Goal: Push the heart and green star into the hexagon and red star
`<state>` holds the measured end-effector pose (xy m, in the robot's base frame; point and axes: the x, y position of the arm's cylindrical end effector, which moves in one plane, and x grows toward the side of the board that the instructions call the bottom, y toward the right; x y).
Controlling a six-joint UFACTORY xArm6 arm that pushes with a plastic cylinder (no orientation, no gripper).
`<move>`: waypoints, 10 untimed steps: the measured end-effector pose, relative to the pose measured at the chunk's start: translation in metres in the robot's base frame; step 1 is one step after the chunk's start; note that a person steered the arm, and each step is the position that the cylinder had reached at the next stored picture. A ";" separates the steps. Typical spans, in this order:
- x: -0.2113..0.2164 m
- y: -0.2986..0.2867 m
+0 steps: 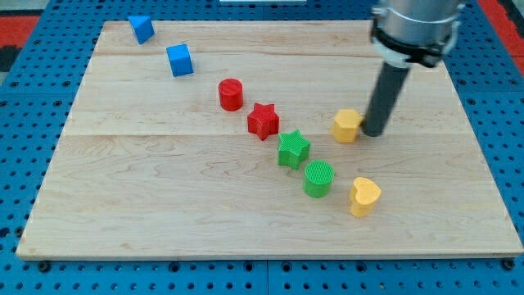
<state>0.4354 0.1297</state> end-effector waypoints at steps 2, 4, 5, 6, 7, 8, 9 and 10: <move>-0.018 -0.111; 0.003 -0.067; 0.061 0.009; 0.145 0.032; 0.130 -0.003; 0.083 -0.041; 0.035 -0.079; 0.021 -0.096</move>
<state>0.4559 0.0340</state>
